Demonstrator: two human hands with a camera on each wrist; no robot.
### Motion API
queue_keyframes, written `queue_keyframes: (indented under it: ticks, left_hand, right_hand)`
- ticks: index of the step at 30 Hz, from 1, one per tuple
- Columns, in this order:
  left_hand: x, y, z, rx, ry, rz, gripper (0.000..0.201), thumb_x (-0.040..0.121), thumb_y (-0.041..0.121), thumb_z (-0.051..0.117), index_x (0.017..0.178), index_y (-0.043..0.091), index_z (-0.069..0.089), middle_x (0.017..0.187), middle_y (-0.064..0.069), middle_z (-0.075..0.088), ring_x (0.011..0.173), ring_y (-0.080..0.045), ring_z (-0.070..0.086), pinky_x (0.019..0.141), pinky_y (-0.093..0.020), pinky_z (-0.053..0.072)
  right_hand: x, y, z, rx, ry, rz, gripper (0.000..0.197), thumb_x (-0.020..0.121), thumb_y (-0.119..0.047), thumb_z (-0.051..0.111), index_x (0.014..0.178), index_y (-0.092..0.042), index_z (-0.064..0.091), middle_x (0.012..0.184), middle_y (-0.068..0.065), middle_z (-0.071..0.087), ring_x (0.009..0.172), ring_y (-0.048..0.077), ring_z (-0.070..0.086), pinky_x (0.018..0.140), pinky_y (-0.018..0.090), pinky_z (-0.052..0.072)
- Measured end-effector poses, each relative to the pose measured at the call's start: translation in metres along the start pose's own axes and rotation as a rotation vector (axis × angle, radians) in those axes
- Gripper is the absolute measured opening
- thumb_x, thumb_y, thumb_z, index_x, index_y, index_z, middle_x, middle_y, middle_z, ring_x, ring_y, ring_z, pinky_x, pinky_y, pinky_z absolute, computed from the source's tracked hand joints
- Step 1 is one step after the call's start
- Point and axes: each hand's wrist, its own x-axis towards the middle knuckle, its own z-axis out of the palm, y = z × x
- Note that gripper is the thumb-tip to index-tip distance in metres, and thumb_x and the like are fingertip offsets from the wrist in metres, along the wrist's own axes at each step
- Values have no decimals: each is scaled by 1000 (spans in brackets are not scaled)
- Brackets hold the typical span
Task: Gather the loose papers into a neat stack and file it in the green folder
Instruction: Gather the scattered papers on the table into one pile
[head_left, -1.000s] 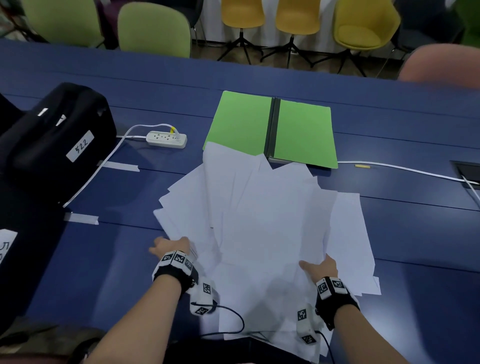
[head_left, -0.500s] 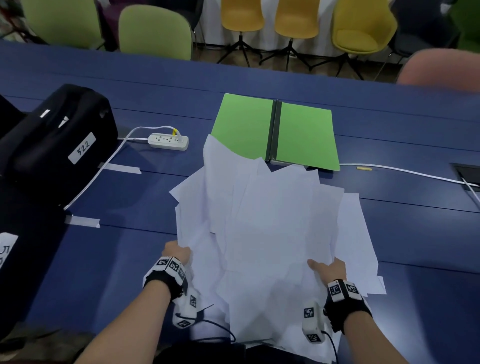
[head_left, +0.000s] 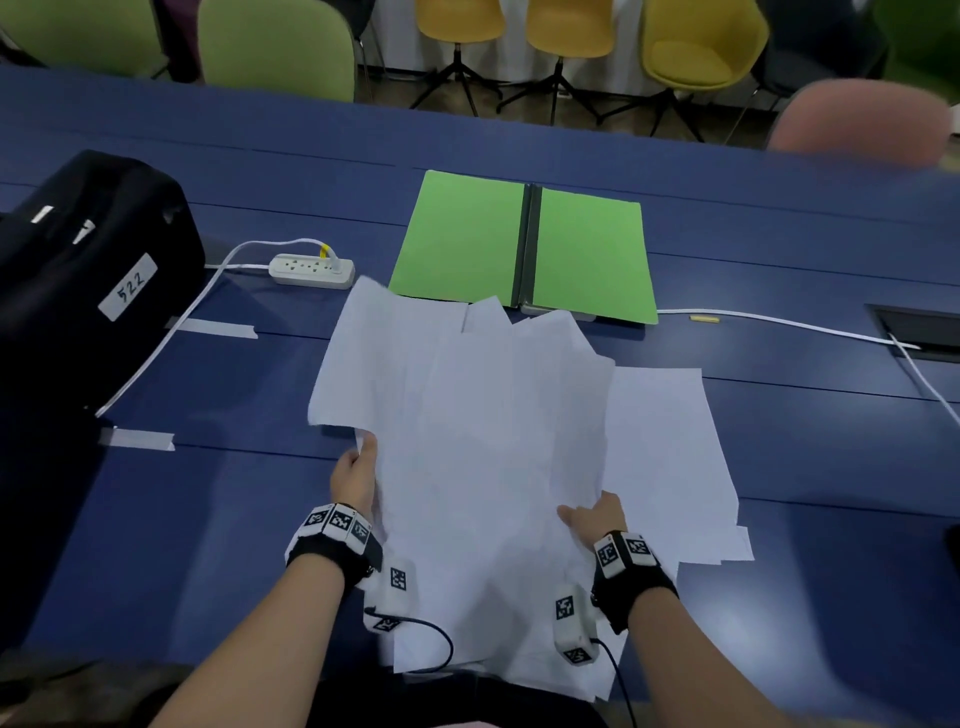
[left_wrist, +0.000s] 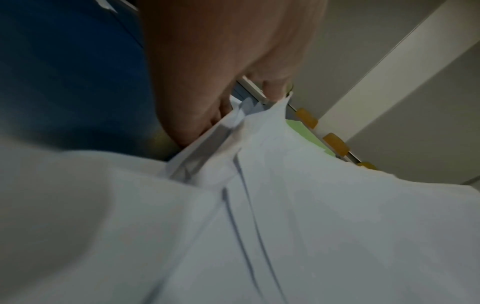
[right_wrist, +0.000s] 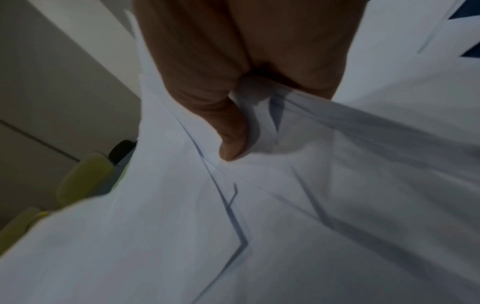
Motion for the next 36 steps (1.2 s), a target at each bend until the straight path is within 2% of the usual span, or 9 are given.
queue_keyframes:
  ticks: [3, 9, 12, 17, 20, 25, 29, 32, 36]
  left_hand:
    - [-4, 13, -1, -39, 20, 110, 40, 87, 46, 53, 114, 17, 60, 115, -4, 61, 111, -25, 56, 95, -36, 45]
    - [4, 42, 0, -243, 78, 127, 8, 84, 23, 60, 80, 17, 62, 82, 1, 63, 87, -20, 59, 70, -27, 50]
    - [12, 45, 2, -217, 224, 156, 28, 83, 35, 65, 99, 11, 65, 97, -3, 65, 92, -20, 60, 94, -33, 50]
    - [22, 56, -17, -431, 186, 55, 68, 65, 79, 54, 97, 20, 62, 108, 4, 66, 97, -20, 61, 97, -36, 47]
    - [27, 57, -20, -129, 238, 113, 47, 71, 52, 73, 64, 15, 45, 68, 1, 47, 68, -17, 46, 74, -29, 43]
    - [19, 43, -17, 311, 282, 210, 30, 77, 11, 71, 60, 8, 46, 60, -3, 48, 68, -22, 52, 68, -26, 42]
    - [9, 8, -17, 478, 192, 162, 30, 76, 13, 76, 62, 6, 50, 68, -7, 58, 77, -25, 59, 70, -28, 46]
    - [8, -22, -15, 463, 46, 129, 38, 67, 14, 82, 95, 1, 60, 101, -12, 67, 91, -27, 64, 80, -32, 53]
    - [-3, -29, -20, 498, -219, 75, 54, 67, 10, 83, 112, 7, 54, 107, -7, 64, 102, -26, 62, 92, -36, 51]
  right_hand:
    - [0, 4, -11, -17, 42, 6, 38, 81, 2, 62, 118, 10, 56, 117, 26, 63, 103, 37, 62, 80, 33, 48]
    - [0, 9, -21, -81, 56, 11, 22, 82, 5, 56, 105, 6, 59, 113, 28, 63, 87, 32, 56, 81, 38, 49]
    - [-1, 8, -24, -93, 32, 33, 22, 83, 4, 56, 104, 7, 57, 105, 24, 63, 83, 27, 51, 74, 31, 43]
    - [-1, 8, -27, -111, -5, 76, 37, 84, 3, 54, 119, 16, 51, 110, 26, 63, 88, 30, 55, 73, 29, 38]
    - [-3, 9, -27, -104, 7, 64, 35, 86, 7, 49, 119, 18, 50, 107, 28, 61, 86, 26, 49, 73, 28, 36]
    - [-3, 9, -26, -34, 21, 84, 35, 91, 0, 46, 123, 14, 50, 99, 18, 53, 86, 27, 47, 74, 29, 36]
    - [3, 11, -29, 82, 89, 91, 38, 95, -7, 42, 130, 10, 46, 123, 25, 56, 93, 32, 50, 75, 30, 33]
    - [3, 13, -27, 111, 98, 99, 37, 94, -5, 43, 125, 13, 49, 111, 26, 58, 86, 29, 46, 74, 30, 33]
    - [-6, 9, -23, 125, 78, 46, 37, 93, -2, 49, 127, 12, 49, 125, 26, 57, 101, 32, 55, 77, 25, 33]
